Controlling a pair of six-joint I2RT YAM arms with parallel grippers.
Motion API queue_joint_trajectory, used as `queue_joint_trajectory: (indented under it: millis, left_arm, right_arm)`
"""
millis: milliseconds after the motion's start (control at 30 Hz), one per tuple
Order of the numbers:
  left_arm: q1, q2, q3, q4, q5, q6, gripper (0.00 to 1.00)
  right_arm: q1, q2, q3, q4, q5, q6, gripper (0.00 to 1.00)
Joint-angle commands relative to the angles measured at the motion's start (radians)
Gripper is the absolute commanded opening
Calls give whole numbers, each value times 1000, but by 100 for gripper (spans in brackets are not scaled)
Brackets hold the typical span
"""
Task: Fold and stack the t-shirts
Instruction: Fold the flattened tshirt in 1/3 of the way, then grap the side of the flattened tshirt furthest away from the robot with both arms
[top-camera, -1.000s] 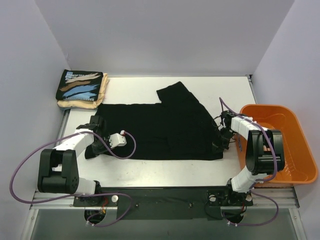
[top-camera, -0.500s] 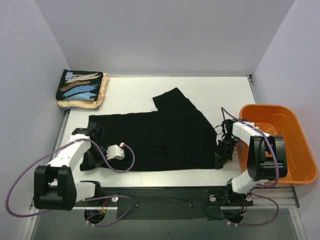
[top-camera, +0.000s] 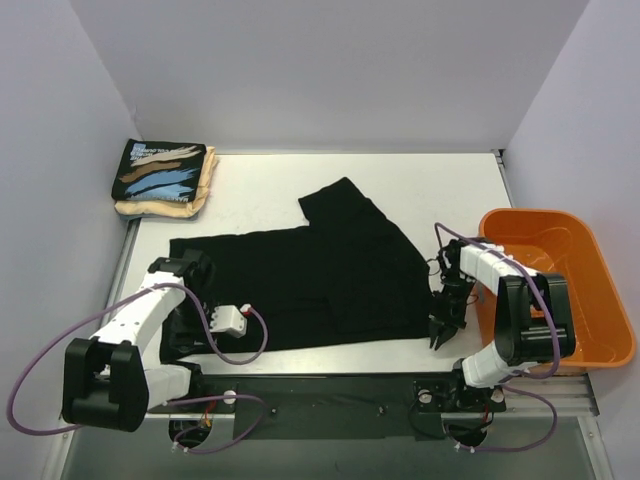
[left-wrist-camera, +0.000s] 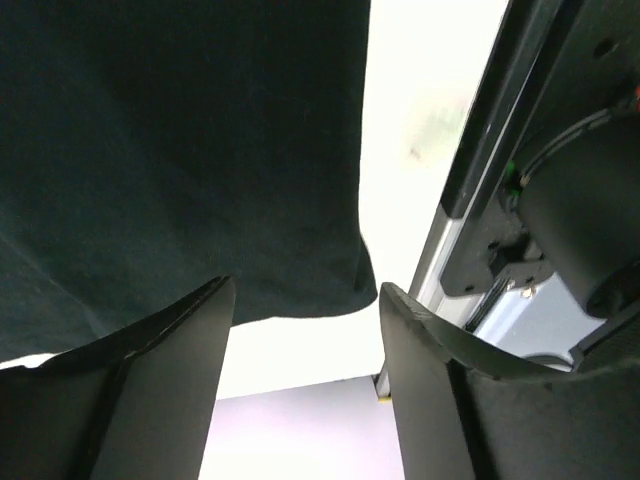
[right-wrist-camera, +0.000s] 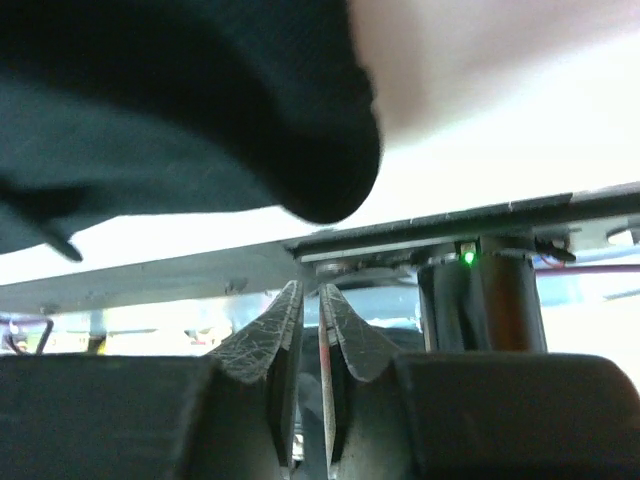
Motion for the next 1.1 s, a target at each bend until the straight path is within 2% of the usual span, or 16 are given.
queue_joint_trajectory:
  millis: [0,33,67,100,133,167,200,267,367,433,467,567,700,767,933,1067]
  left_arm:
    - [28,44,98,-9,-116,-22,72]
    - [43,66,176,-23,-101,-22,73]
    - [78,86,218,-34,-56,-36,74]
    - [114,124,317,-31,-35,-57,74]
    - [137,173,365,-4,41,-118,75]
    - [199,210,469,16,73,-173,75]
    - [217,275,569,52,143,-294,75]
    - [260,369,679,93,200,-490,74]
    - [264,454,743,173,232,-715,70]
    - [269,508,767,242,237,-923,70]
    - [272,535,784,289,222,-968,70]
    - [304,586,809,374,200,-1141,70]
    - [329,618,818,524,81,-1258,73]
    - [333,636,821,560,65,-1289,74]
    - [364,725,832,600,41,-1332,75]
    - [369,804,859,603,36,-1295,67]
  right_arm:
    - [77,-44,190,-170,-36,-59,14]
    - [115,-32,327,-217,-33,-91,17]
    - [130,-5,397,-231,-41,-111,26]
    - [162,15,562,-250,-59,-144,30]
    - [186,64,732,-251,-62,-164,41]
    - [193,92,808,-247,-53,-184,46]
    - [201,164,974,-242,-48,-194,56]
    - [201,286,1185,-189,-48,-214,59]
    - [198,489,1458,-124,-39,-215,60]
    - [193,623,1600,-46,-39,-197,60]
    - [187,684,1638,38,-41,-173,60]
    - [170,773,1610,239,-50,-104,63]
    - [111,897,1536,491,-108,114,63]
    - [101,951,1530,605,-180,151,63]
    - [115,1049,1568,652,-154,160,63]
    - [111,1079,1527,608,-107,242,57]
